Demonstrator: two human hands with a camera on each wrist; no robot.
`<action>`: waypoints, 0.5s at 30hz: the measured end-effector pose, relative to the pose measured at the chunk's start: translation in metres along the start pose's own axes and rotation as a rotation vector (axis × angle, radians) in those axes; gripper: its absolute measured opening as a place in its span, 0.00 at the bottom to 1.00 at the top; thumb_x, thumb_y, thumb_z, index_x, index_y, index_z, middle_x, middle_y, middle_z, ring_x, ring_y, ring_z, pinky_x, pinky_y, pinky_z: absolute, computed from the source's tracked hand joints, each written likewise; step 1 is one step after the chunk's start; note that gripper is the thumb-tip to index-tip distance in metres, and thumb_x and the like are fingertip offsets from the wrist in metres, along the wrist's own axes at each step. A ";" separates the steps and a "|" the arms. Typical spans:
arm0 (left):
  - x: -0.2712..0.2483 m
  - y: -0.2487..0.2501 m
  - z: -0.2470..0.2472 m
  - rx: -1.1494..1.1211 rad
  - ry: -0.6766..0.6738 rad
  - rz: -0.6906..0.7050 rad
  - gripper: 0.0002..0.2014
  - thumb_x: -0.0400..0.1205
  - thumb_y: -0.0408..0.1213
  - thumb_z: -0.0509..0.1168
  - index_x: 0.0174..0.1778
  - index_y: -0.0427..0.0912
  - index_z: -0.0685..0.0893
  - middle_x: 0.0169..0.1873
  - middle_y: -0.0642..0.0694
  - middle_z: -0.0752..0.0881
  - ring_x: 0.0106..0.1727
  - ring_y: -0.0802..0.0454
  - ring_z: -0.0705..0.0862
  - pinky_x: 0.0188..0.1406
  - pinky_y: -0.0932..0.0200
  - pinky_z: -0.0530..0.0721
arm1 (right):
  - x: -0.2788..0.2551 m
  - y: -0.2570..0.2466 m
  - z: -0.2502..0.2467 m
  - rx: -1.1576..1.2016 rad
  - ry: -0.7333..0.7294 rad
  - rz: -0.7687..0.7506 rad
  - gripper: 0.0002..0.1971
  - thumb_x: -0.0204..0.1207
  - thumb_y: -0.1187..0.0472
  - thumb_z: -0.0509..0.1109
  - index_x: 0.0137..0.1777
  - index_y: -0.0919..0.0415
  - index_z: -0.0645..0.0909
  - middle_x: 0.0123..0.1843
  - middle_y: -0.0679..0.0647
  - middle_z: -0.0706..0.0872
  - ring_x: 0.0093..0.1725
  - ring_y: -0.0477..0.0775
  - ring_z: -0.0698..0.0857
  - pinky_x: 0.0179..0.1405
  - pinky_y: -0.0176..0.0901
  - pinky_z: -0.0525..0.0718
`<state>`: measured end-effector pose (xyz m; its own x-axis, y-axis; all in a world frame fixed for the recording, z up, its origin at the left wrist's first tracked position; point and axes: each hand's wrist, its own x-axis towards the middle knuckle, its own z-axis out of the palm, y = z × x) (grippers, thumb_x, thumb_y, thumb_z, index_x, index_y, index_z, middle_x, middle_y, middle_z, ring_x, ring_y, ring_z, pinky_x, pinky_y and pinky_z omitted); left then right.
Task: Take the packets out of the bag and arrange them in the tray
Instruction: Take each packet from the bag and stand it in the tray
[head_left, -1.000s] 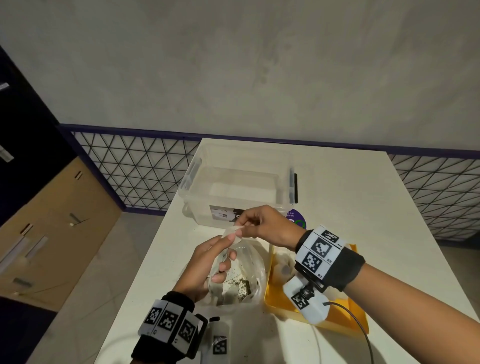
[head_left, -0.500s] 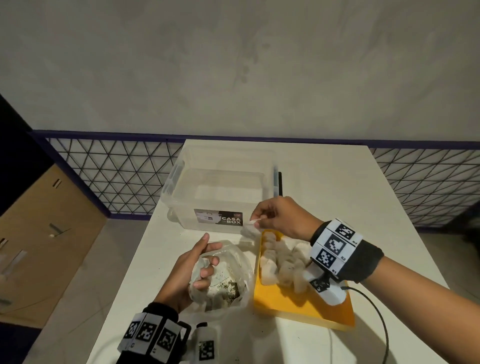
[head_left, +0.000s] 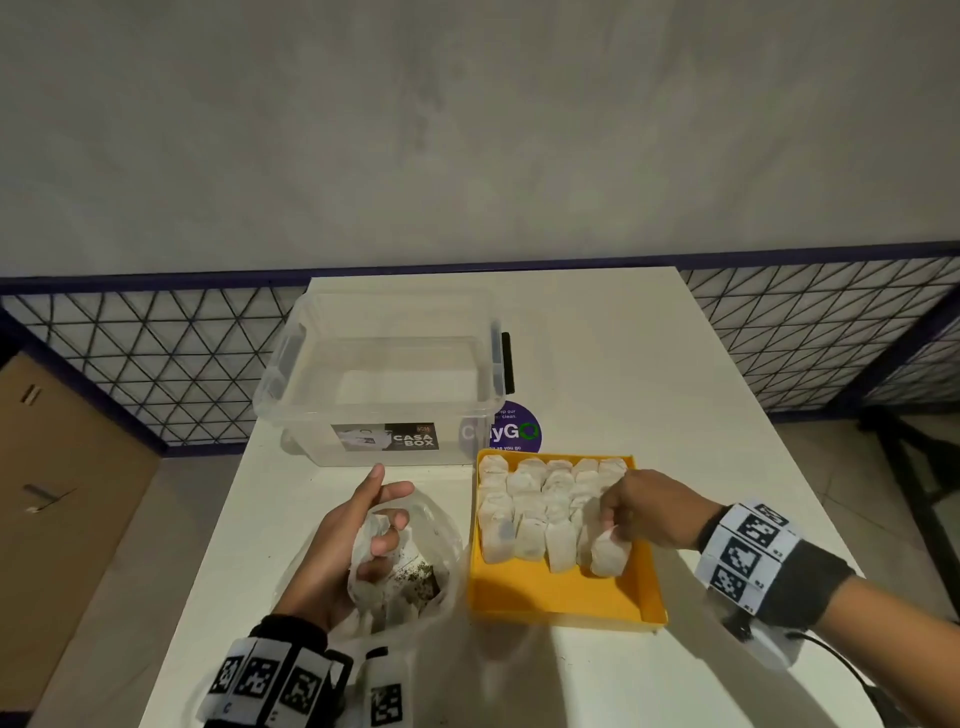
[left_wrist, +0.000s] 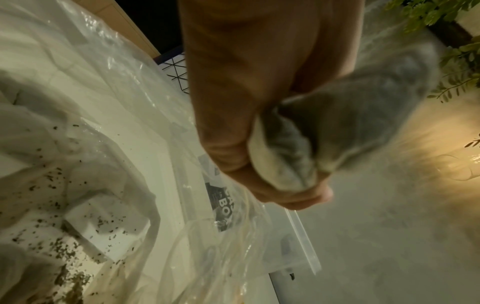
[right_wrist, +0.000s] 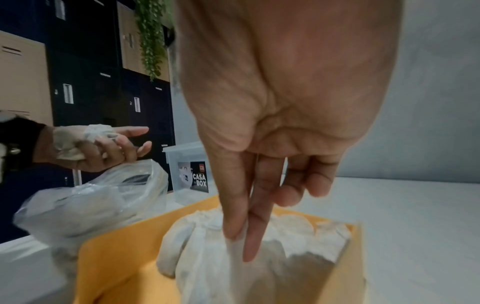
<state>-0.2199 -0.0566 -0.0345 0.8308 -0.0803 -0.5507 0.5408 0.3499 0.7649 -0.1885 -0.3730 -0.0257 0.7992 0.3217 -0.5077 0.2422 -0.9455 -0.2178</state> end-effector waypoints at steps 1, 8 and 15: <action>0.000 0.000 0.001 0.007 0.004 -0.002 0.26 0.79 0.57 0.60 0.60 0.36 0.80 0.27 0.46 0.77 0.15 0.60 0.66 0.10 0.72 0.60 | 0.000 0.002 0.005 -0.050 0.003 0.012 0.11 0.73 0.61 0.69 0.54 0.54 0.85 0.52 0.52 0.87 0.52 0.53 0.80 0.51 0.41 0.73; 0.000 0.001 0.005 0.054 0.019 0.002 0.27 0.79 0.57 0.59 0.60 0.37 0.80 0.27 0.47 0.77 0.14 0.60 0.65 0.10 0.71 0.59 | 0.008 0.006 0.029 -0.364 0.117 0.087 0.12 0.76 0.54 0.61 0.53 0.55 0.83 0.57 0.53 0.82 0.63 0.56 0.73 0.57 0.46 0.69; 0.000 0.000 0.004 0.043 0.035 0.003 0.26 0.80 0.57 0.58 0.60 0.37 0.81 0.27 0.47 0.77 0.14 0.60 0.66 0.11 0.72 0.59 | 0.016 0.016 0.041 -0.486 0.226 0.060 0.16 0.32 0.54 0.84 0.16 0.50 0.78 0.22 0.49 0.78 0.28 0.53 0.81 0.21 0.41 0.75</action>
<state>-0.2198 -0.0602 -0.0332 0.8280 -0.0461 -0.5589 0.5437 0.3097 0.7800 -0.1946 -0.3806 -0.0710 0.9049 0.2982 -0.3037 0.3764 -0.8937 0.2441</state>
